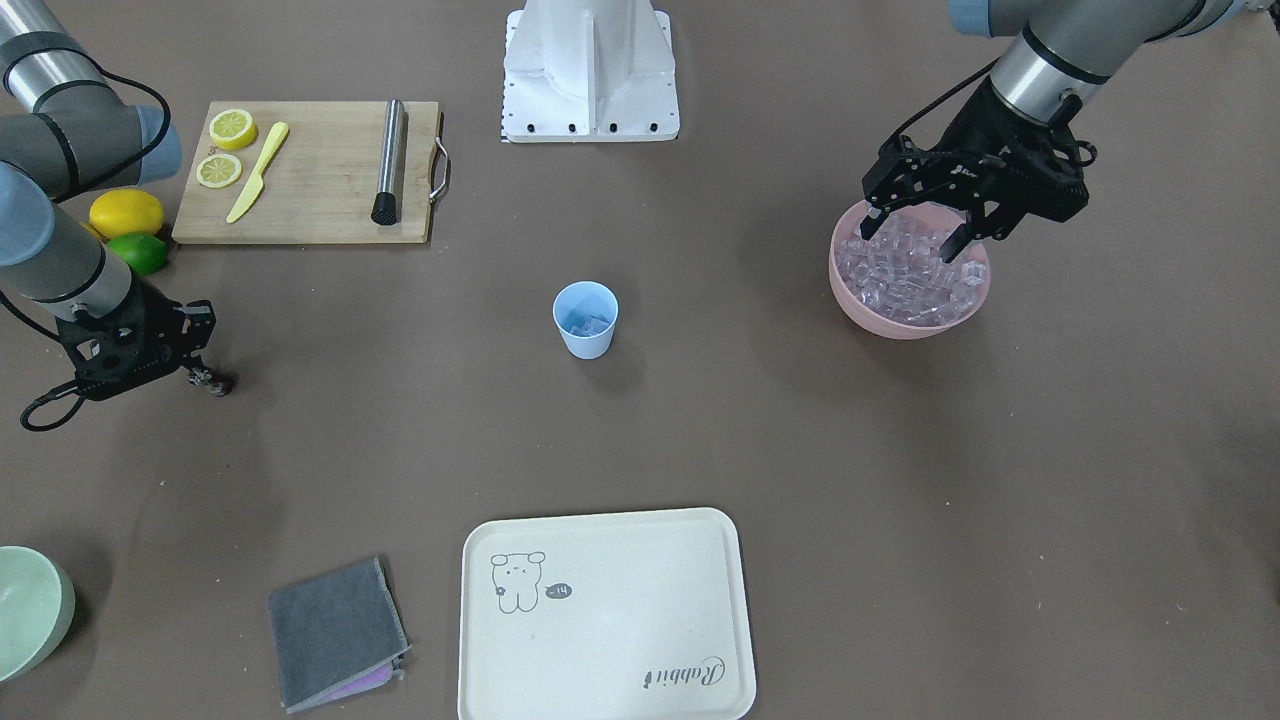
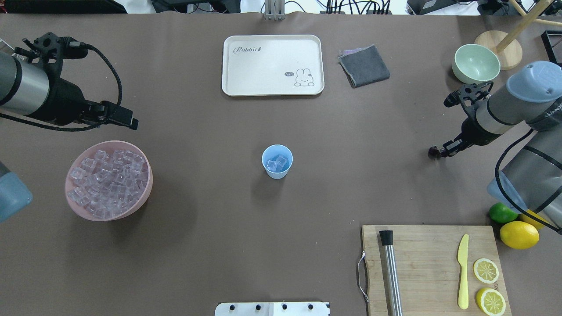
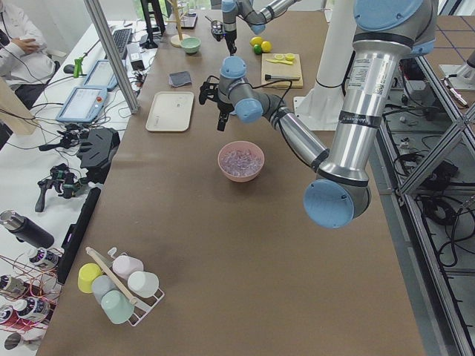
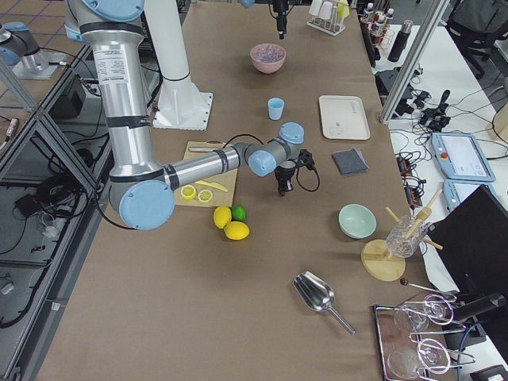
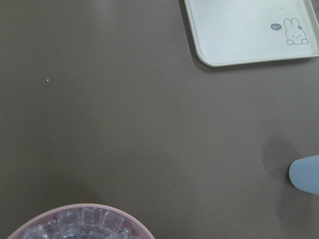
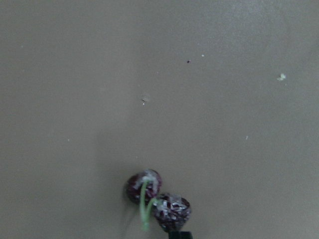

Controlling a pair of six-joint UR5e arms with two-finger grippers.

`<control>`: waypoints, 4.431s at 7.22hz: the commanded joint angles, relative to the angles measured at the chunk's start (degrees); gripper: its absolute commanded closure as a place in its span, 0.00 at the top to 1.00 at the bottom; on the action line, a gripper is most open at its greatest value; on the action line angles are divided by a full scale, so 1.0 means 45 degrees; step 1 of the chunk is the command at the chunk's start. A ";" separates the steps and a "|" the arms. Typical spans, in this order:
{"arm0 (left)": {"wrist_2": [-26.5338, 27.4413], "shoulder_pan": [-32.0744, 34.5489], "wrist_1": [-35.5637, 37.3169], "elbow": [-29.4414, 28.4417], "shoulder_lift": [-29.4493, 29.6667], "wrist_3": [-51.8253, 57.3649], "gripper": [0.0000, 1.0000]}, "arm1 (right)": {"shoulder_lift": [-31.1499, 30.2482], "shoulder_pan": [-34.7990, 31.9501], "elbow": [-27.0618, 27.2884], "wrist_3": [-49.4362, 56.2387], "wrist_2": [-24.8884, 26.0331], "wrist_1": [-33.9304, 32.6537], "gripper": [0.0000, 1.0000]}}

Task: Put ice and cherries in cup
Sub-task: 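Lower the right gripper onto the dark cherries and grasp their stems, then carry the cherries with the right gripper over the blue cup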

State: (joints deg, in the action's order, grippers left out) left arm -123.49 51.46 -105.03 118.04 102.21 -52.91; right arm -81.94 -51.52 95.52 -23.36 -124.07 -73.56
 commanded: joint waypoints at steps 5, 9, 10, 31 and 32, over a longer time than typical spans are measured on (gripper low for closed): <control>-0.0877 0.1786 0.0000 0.0136 -0.0858 0.2012 0.97 | 0.0574 0.0219 0.1117 -0.1234 0.0011 -0.0196 0.52; -0.0820 0.1787 0.0000 0.0195 -0.0858 0.2012 0.97 | 0.0572 0.0394 0.0571 -0.1273 0.0364 -0.0255 0.71; -0.0820 0.1787 0.0000 0.0234 -0.0858 0.2012 0.97 | 0.0650 0.0453 0.0376 -0.1273 0.0384 -0.0254 0.69; -0.2265 0.5108 -0.0097 -0.1074 -0.3845 0.9004 0.97 | 0.6823 0.5452 0.2035 -1.0355 0.4483 -0.2970 0.00; -0.2265 0.5108 -0.0117 -0.1016 -0.4001 0.9004 0.97 | 0.7036 0.5492 0.1802 -1.0355 0.4698 -0.2950 0.00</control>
State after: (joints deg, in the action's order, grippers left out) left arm -133.67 74.39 -105.40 113.32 85.02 -12.44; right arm -51.19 -27.34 104.63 -69.90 -104.37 -86.84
